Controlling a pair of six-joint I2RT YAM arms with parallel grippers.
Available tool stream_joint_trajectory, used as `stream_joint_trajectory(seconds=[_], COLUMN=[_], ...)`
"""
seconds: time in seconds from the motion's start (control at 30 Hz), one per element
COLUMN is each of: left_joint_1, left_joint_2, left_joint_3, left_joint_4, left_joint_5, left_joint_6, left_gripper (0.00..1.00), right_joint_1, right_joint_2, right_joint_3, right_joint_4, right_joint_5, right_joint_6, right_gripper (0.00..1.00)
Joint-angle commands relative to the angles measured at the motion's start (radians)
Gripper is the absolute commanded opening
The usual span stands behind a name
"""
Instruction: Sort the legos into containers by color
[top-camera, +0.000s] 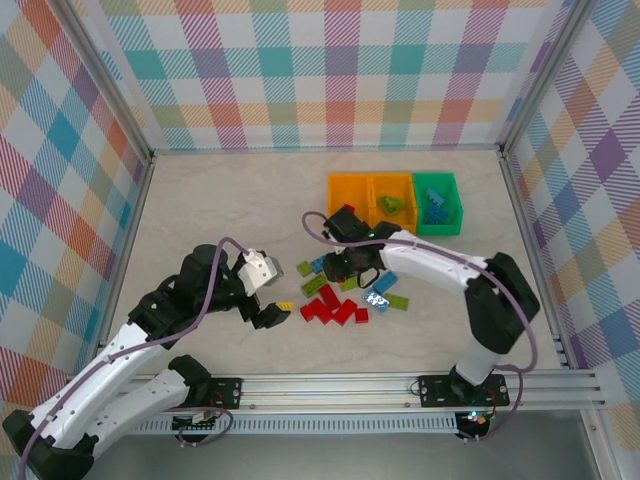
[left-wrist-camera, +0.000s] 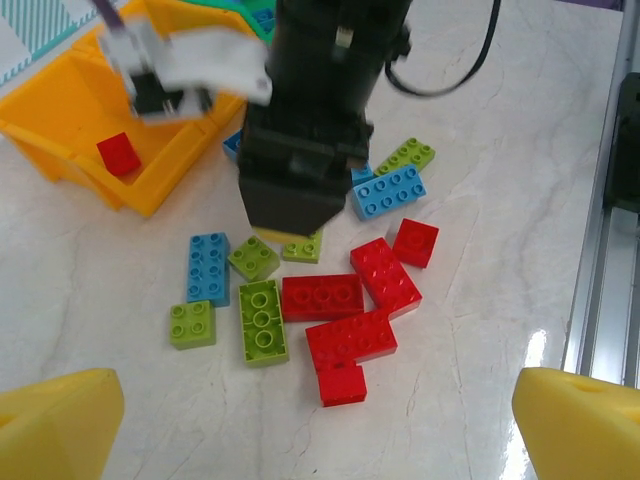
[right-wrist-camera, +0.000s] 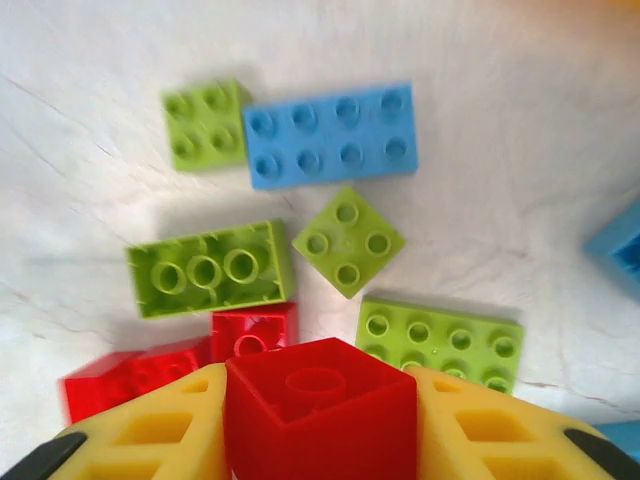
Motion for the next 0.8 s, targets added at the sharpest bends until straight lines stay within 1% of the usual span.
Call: stream_joint_trajectory(seconds=[0.0, 0.07, 0.13, 0.27, 0.4, 0.47, 0.53, 0.67, 0.77], left_joint_1=[0.019, 0.023, 0.025, 0.027, 0.038, 0.055, 0.072, 0.097, 0.143], left_joint_2=[-0.009, -0.021, -0.039, -0.084, -0.106, -0.095, -0.081, -0.058, -0.023], left_joint_3=[0.0, -0.009, -0.026, -0.046, -0.053, -0.038, -0.031, -0.028, -0.012], left_joint_4=[0.052, 0.072, 0.104, 0.139, 0.153, 0.143, 0.141, 0.153, 0.151], left_joint_5=[0.037, 0.015, -0.042, -0.18, -0.305, -0.301, -0.286, -0.239, -0.18], left_joint_6=[-0.025, -0.039, -0.065, -0.096, -0.119, -0.13, -0.147, -0.168, -0.193], left_gripper=[1.0, 1.0, 1.0, 1.0, 1.0, 1.0, 1.0, 1.0, 1.0], right_joint_1=[-0.049, -0.102, -0.159, -0.247, -0.283, -0.29, -0.291, -0.291, -0.291], right_joint_2=[-0.059, -0.049, -0.012, 0.137, 0.302, 0.38, 0.453, 0.561, 0.582], right_joint_3=[0.015, 0.063, 0.118, 0.266, 0.424, 0.51, 0.597, 0.744, 0.788], right_joint_4=[0.054, 0.067, 0.107, 0.167, 0.186, 0.173, 0.14, 0.059, 0.019], right_joint_5=[0.045, 0.083, 0.099, 0.141, 0.145, 0.146, 0.144, 0.122, 0.122], right_joint_6=[0.009, -0.022, -0.065, -0.13, -0.15, -0.156, -0.166, -0.183, -0.186], right_gripper=[0.36, 0.36, 0.36, 0.35, 0.35, 0.36, 0.39, 0.5, 0.61])
